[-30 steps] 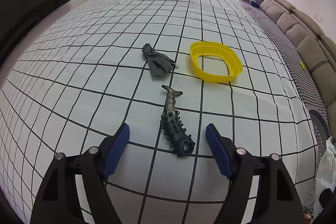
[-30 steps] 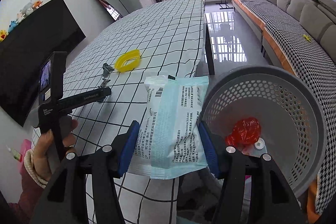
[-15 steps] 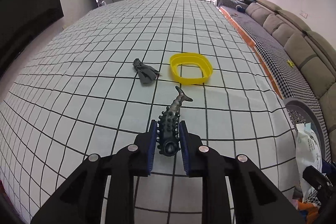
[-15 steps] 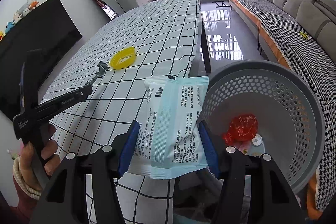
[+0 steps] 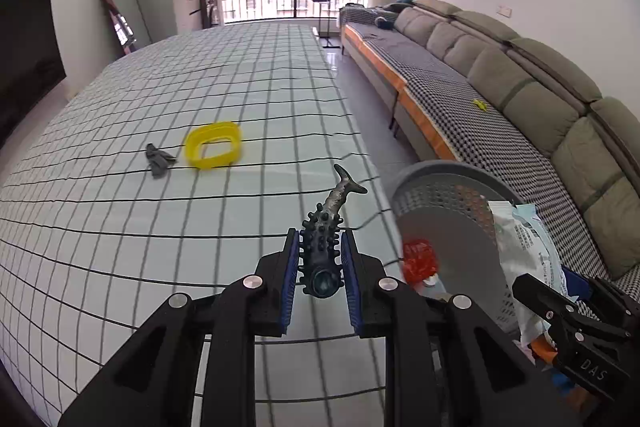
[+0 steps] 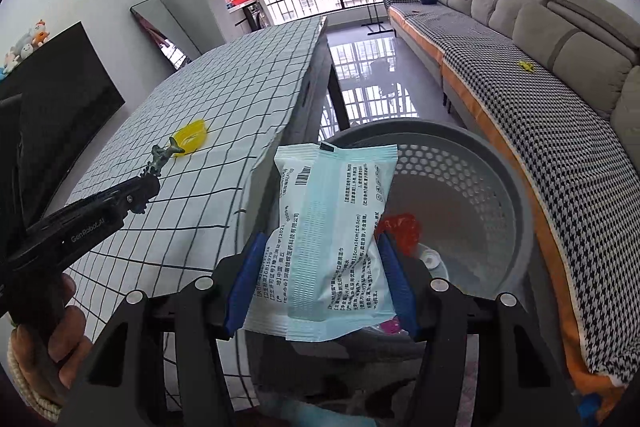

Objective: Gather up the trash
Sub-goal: 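Carry the packet and fish toy over the grey basket with both tools, then open both tools to drop the packet and fish toy into the basket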

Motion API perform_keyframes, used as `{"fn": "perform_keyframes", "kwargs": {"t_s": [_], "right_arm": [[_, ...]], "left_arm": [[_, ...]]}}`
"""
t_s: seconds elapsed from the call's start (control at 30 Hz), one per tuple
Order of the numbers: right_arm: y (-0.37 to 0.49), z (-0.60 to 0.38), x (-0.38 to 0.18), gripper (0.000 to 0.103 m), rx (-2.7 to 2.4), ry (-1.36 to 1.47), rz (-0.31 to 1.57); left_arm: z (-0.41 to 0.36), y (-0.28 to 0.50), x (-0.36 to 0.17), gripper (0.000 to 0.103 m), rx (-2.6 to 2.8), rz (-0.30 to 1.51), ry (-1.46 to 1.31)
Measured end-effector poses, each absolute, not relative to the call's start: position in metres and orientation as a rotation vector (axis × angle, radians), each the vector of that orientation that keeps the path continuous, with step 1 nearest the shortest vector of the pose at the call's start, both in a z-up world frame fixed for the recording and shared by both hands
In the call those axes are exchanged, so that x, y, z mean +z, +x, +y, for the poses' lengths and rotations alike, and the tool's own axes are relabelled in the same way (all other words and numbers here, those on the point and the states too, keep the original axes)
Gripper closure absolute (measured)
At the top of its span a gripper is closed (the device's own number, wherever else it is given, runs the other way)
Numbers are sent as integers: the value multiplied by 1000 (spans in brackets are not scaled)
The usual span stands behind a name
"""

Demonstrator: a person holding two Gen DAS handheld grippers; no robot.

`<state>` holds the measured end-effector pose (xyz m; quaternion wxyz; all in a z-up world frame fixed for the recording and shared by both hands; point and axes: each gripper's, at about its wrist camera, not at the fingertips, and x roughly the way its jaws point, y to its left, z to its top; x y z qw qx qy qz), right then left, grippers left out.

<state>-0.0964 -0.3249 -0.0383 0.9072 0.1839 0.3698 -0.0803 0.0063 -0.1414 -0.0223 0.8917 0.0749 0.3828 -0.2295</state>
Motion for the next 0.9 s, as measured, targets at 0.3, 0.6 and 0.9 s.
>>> {"fn": "perform_keyframes", "kwargs": {"t_s": [0.3, 0.6, 0.9], "right_arm": [[-134, -388, -56, 47, -295, 459, 754], [-122, -410, -73, 47, -297, 482, 777], [-105, -423, -87, 47, -275, 493, 812]], "left_arm": [[-213, -28, -36, 81, -611, 815, 253], [-251, -29, -51, 81, -633, 837, 319], [-265, -15, -65, 81, -608, 879, 342]]}}
